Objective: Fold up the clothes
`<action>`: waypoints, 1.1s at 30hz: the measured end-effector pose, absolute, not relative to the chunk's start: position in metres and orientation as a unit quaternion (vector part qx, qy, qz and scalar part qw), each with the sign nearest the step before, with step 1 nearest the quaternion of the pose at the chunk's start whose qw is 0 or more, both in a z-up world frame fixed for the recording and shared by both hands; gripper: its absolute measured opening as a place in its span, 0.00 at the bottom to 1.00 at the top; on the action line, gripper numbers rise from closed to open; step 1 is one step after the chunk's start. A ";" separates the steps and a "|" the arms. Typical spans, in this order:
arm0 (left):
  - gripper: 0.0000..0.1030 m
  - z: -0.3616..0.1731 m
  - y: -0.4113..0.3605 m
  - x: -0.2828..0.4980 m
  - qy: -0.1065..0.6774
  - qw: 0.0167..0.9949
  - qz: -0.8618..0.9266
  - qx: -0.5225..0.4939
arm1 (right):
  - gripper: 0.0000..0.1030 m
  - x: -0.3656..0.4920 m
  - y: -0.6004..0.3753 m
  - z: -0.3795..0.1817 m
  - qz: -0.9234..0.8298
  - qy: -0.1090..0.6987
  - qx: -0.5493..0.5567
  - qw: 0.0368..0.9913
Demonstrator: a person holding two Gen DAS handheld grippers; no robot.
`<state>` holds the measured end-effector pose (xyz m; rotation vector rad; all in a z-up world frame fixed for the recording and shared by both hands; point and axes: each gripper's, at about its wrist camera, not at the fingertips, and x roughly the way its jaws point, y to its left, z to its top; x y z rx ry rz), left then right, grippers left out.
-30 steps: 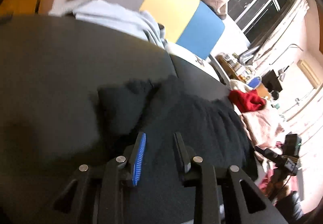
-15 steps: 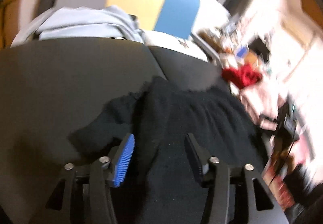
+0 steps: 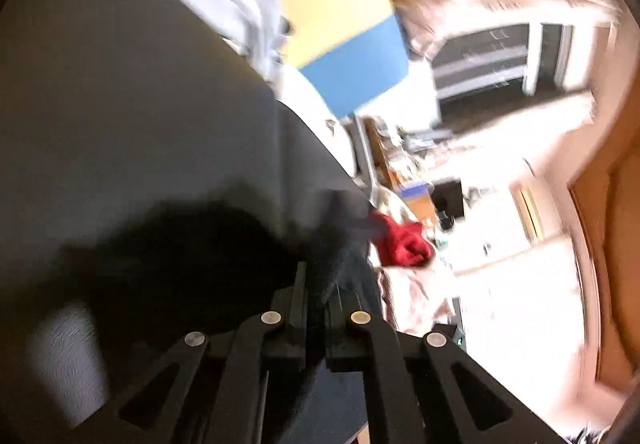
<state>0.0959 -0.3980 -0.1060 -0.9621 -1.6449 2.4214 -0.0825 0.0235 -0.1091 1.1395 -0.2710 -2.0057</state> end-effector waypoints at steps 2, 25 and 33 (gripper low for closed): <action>0.03 -0.131 -0.409 0.111 -0.538 -0.036 0.769 -0.345 | 1.00 -0.080 0.027 -0.112 -0.794 -0.110 0.437 0.408; 0.05 -0.093 -0.359 0.110 -0.403 0.019 0.835 -0.374 | 0.08 -0.138 -0.021 -0.093 -0.784 0.069 0.462 0.410; 0.06 -0.121 -0.373 0.142 -0.448 -0.006 0.812 -0.375 | 0.07 -0.133 0.010 -0.098 -0.796 0.016 0.464 0.389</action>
